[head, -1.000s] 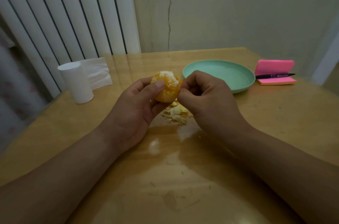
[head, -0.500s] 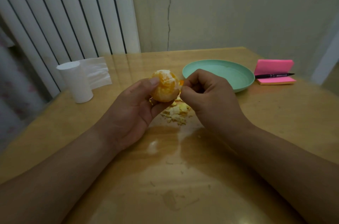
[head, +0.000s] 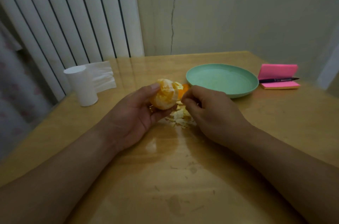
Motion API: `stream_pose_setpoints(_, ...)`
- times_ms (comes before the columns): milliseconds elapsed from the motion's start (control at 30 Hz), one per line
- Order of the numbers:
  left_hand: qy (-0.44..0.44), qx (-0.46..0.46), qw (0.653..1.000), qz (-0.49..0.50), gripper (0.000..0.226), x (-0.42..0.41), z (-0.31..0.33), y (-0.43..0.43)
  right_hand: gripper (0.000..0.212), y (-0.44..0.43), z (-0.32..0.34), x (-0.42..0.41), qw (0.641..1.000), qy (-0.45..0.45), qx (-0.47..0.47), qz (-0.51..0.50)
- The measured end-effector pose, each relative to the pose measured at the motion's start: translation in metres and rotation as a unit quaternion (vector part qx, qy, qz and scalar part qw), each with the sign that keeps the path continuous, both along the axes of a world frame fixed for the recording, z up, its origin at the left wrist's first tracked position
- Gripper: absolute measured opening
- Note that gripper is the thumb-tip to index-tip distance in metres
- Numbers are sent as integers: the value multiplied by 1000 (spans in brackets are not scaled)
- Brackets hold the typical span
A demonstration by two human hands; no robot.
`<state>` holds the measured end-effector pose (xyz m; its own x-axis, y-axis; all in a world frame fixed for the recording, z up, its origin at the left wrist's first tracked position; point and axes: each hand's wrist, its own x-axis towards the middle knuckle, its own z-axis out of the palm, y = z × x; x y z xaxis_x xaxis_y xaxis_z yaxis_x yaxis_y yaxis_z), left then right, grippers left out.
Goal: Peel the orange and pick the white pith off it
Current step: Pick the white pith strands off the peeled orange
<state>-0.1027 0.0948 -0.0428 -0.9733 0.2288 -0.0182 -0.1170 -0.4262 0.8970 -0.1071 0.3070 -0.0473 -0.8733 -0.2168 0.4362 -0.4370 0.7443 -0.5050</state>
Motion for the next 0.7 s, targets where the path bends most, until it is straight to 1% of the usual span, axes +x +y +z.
stream_pose_setpoints(67,8,-2,1000,2,49,-2,-2,-2,18,0,1,0,1000,4,22,0)
stream_pose_setpoints(133,18,-19,1000,8,50,-3,-3,-2,11,0,1,-1,1000,21,22,7)
stream_pose_setpoints(233,36,-44,998,10,47,-4,-3,-2,5,-1,2,0,998,49,-26,11)
stream_pose_setpoints(367,56,-62,996,19,45,-2,-1,-1,9,-4,6,7,992,75,-92,32)
stream_pose_setpoints(567,78,-81,992,52,54,0,-1,2,14,-7,5,10,993,88,-74,36)
stream_pose_setpoints(700,112,-139,981,79,59,2,-2,3,13,-6,5,10,995,76,-65,26)
